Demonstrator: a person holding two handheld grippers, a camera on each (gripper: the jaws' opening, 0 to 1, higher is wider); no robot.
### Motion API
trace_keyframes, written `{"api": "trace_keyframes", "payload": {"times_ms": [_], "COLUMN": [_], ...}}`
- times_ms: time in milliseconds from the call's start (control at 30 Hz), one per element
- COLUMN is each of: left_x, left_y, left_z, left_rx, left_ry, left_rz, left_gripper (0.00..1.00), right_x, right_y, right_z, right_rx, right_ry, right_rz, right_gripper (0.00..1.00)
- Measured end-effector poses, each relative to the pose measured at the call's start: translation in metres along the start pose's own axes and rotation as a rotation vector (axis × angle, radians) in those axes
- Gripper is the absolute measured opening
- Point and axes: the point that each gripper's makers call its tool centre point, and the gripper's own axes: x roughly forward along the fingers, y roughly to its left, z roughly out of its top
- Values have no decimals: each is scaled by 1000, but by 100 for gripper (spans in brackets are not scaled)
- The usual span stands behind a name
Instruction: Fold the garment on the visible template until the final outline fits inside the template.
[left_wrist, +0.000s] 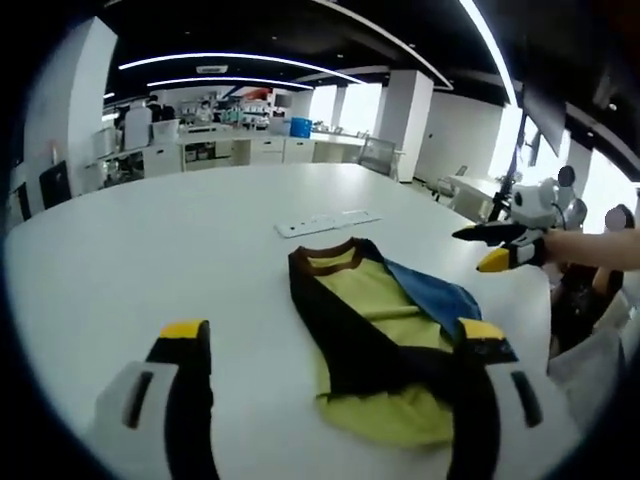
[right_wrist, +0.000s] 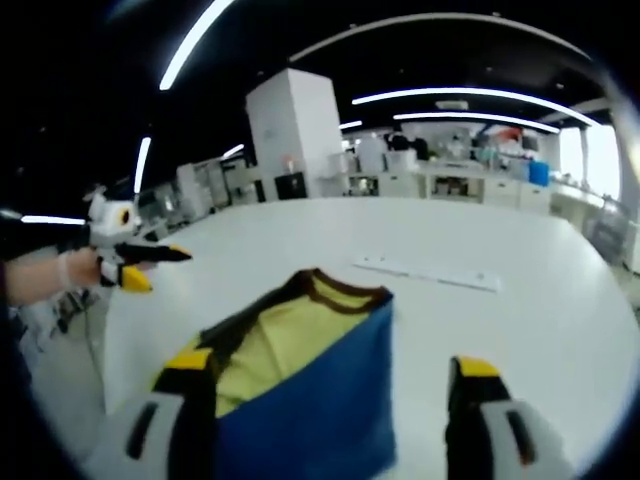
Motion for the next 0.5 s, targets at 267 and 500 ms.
{"api": "trace_keyframes", "payload": {"times_ms": [267, 500], "left_x": [-27, -38], "left_y": [3, 3], "left_z": [-9, -13], "left_rx": [-18, -25], "left_ry": [-14, -22], "left_rz": [26, 46], "left_gripper": [98, 97], "right_x": [-11, -25], "right_y": [0, 1], "right_z": [-6, -11], "right_rx": [5, 2], "right_ry": [-5, -11], "right_rz": [-1, -6], "right_gripper": [96, 95]}}
